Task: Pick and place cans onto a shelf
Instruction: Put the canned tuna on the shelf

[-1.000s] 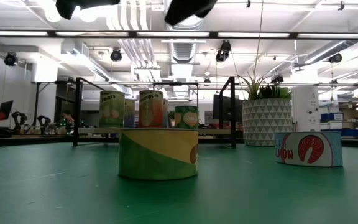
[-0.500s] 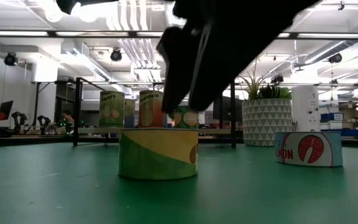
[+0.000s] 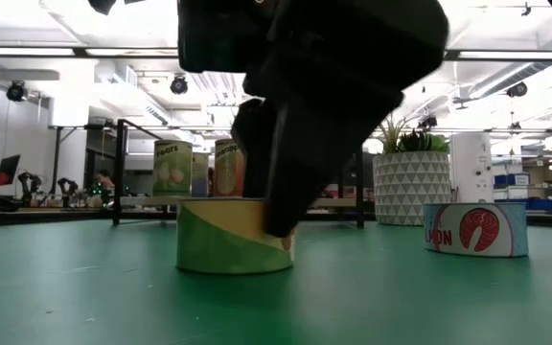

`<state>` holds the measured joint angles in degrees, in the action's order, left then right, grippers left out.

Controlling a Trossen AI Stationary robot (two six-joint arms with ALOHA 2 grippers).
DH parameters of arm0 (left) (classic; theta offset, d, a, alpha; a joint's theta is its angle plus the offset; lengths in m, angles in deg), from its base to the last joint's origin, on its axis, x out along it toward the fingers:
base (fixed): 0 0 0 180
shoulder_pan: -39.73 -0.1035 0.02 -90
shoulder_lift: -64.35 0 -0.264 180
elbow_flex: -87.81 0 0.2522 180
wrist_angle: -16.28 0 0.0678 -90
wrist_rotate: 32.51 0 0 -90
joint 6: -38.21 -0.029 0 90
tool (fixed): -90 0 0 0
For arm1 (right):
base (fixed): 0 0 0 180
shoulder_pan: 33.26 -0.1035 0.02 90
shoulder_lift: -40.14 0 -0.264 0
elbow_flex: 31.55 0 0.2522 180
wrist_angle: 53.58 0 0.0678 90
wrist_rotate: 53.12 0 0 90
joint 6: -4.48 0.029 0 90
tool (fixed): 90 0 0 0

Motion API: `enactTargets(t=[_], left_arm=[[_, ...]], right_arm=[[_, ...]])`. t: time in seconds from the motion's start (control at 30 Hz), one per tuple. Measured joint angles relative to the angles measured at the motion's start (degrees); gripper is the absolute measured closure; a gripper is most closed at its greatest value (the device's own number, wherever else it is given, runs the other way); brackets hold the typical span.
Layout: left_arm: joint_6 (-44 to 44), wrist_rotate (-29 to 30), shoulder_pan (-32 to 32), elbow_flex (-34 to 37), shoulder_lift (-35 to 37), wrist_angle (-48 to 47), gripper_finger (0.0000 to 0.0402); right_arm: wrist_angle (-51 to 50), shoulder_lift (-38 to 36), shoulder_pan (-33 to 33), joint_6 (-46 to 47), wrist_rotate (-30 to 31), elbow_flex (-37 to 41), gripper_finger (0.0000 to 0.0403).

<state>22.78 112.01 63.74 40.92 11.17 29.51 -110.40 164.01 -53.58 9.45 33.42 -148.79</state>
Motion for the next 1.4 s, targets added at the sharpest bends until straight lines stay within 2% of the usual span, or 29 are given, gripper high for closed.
enactTargets(t=[0.13, 0.5, 0.73, 0.87, 1.03, 1.13, 1.4], left_arm=[[-0.24, 0.0, 0.0, 0.0, 0.02, 0.05, 0.0382], [-0.23, -0.02, 0.0, 0.0, 0.02, 0.11, 0.0382], [-0.19, -0.01, 0.0, -0.47, 0.0, 0.06, 0.0382], [0.01, -0.02, 0.02, -0.68, -0.05, 0.03, 0.0382], [0.01, 0.0, 0.0, -0.68, -0.07, 0.02, 0.0382], [0.03, 0.0, 0.0, -0.7, -0.05, 0.04, 0.0382], [-0.14, 0.0, 0.0, -0.7, -0.07, 0.04, 0.0382]], right_arm=[[2.16, 0.0, 0.02, -0.32, 0.0, 0.0, 0.004], [2.26, -0.08, 0.24, -0.46, -0.11, 0.0, 0.0119], [0.97, -3.56, 0.92, -0.58, -0.05, 0.0, 0.0112], [-3.92, -8.01, 2.38, -1.55, 2.06, 0.0, 0.011], [-11.62, -15.73, 6.77, -2.65, 12.39, 0.0, 0.0112], [-13.78, -19.77, 10.69, -2.84, 16.58, 0.0, 0.0112], [-15.01, -25.18, 24.16, -9.3, 17.18, -0.02, 0.0112]])
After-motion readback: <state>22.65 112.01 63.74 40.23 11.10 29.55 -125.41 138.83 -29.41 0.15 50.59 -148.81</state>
